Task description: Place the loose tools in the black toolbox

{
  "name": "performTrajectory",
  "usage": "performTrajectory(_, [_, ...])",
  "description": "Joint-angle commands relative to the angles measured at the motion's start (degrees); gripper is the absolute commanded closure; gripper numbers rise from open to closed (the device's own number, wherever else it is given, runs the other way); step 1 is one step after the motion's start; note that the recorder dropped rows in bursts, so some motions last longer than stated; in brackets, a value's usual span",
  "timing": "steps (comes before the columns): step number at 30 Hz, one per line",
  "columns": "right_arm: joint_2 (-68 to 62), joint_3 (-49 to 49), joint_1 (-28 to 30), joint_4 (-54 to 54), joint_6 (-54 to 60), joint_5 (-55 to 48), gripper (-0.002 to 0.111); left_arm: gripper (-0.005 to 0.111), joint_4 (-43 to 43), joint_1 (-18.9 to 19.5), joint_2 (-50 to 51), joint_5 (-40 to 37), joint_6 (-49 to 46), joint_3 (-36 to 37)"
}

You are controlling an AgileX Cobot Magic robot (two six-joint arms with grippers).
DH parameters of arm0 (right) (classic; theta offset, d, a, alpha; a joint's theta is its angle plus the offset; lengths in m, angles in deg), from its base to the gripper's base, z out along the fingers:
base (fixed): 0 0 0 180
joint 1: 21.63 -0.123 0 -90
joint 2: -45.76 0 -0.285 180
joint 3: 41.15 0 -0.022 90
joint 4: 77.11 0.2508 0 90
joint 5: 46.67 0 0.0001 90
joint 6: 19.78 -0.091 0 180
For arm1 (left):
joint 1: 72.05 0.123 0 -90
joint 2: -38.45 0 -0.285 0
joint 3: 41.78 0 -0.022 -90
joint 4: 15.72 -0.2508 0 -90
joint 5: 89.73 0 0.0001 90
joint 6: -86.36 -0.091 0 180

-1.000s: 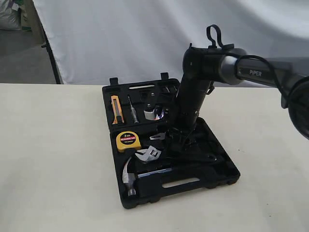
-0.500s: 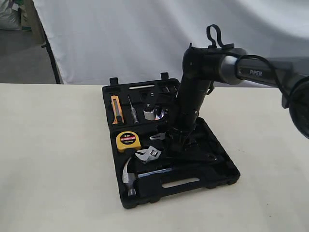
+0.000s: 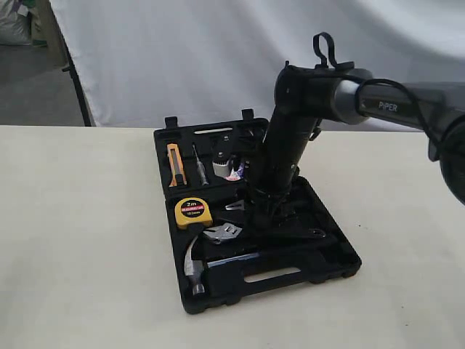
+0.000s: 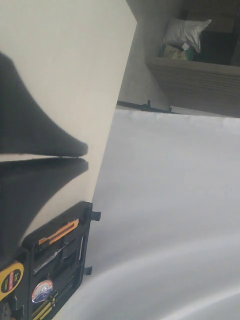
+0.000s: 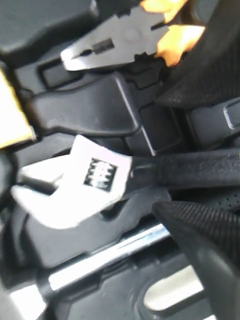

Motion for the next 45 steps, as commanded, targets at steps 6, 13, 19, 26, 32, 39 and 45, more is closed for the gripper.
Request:
performTrajectory(6, [1.0, 0.2, 0.1, 2.4, 1.5, -0.9, 0.055, 0.106, -0.3, 1.5, -0.2, 0.4, 0.3, -0.2])
performTrajectory(13, [0.2, 0.2, 0.1, 3.3, 2.1, -0.9, 0.055, 0.106, -0.3, 1.5, -0.2, 0.4, 0.3, -0.2])
performTrajectory(19, [-2.2, 0.2, 0.1, 3.2, 2.1, -2.7, 0.055, 0.106, -0.3, 1.5, -0.2, 0.4, 0.3, -0.2])
performTrajectory(26, [-3.2, 0.2, 0.1, 3.1, 2.1, -3.9, 0.055, 0.106, -0.3, 1.5, -0.2, 0.4, 0.3, -0.2])
performTrajectory(32, [-3.2, 0.2, 0.1, 3.0, 2.1, -3.9, 0.072, 0.106, -0.3, 1.5, -0.2, 0.4, 0.3, -0.2])
performTrajectory(39, [-2.2, 0.2, 0.1, 2.7, 2.1, -3.9, 0.109, 0.106, -0.3, 1.5, -0.2, 0.4, 0.3, -0.2])
performTrajectory(45, [0.4, 0.2, 0.1, 0.9, 2.1, -3.9, 0.109, 0.106, -0.3, 1.5, -0.2, 0.4, 0.3, -0.2])
